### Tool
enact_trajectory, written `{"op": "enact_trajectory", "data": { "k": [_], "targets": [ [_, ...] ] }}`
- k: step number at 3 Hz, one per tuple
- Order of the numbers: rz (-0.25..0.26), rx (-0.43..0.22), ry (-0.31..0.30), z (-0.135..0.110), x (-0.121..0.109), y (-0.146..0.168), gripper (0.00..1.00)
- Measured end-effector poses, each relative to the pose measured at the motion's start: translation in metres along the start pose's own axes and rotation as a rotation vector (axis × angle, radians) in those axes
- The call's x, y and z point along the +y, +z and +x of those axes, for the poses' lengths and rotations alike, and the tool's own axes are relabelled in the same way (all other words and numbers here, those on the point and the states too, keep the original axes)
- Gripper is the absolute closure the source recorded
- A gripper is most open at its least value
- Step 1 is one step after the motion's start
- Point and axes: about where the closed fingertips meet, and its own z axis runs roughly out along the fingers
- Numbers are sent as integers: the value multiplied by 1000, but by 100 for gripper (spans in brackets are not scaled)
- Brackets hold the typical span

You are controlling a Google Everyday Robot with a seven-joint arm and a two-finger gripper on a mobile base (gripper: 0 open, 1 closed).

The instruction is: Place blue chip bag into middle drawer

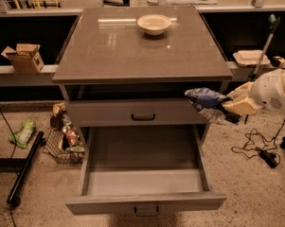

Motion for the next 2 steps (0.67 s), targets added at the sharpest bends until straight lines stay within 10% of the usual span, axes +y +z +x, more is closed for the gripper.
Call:
{"op": "enact_trajectory", "data": {
  "k": [2],
  "targets": [
    [-174,-81,-4,59,33,68,100]
  ]
}}
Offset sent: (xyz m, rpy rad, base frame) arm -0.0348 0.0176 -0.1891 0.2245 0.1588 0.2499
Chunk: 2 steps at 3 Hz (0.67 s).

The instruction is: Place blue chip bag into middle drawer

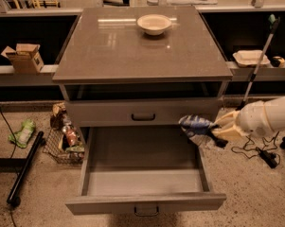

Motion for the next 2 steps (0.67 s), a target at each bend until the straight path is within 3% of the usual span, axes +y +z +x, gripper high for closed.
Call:
{"op": "enact_trajectory", "data": {
  "k": [1,2],
  "targets": [
    [-80,-21,11,43,16,50,100],
    [-100,5,49,89,24,107,100]
  ]
}}
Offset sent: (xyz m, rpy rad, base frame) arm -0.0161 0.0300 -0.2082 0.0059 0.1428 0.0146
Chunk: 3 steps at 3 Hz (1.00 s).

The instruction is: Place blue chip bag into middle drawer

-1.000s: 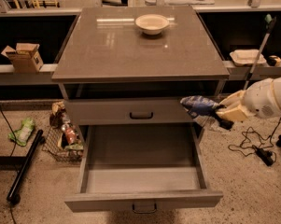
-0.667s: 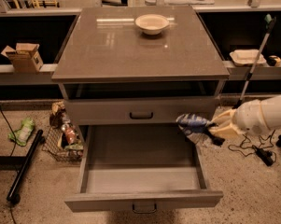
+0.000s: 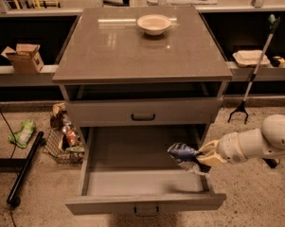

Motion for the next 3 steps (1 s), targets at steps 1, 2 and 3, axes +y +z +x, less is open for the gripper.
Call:
{"op": "enact_trajectory", "data": {
  "k": [1,2,3],
  "targets": [
    [-1,0,0,0,0,1,100],
    [22,-7,-12,12,-9,24,100],
    [47,-7,-26,25,-19,61,100]
  ]
}}
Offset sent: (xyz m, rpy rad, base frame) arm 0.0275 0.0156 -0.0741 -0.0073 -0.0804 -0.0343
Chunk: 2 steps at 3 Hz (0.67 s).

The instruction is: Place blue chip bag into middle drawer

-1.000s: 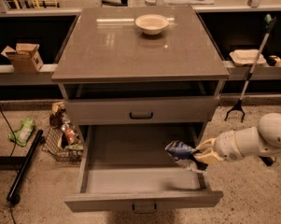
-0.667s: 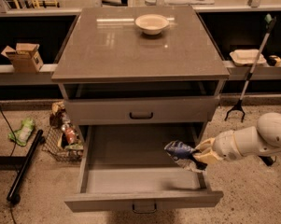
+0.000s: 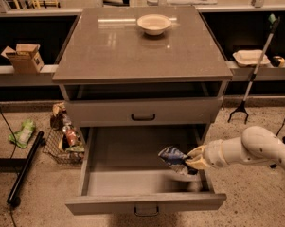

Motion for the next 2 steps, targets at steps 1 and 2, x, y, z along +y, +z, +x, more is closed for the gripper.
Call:
{"op": "enact_trajectory", "data": {
  "k": [1,2],
  "targets": [
    [8,2,25,14,-7,29,82],
    [3,8,67,28,-13,51,58]
  ]
}}
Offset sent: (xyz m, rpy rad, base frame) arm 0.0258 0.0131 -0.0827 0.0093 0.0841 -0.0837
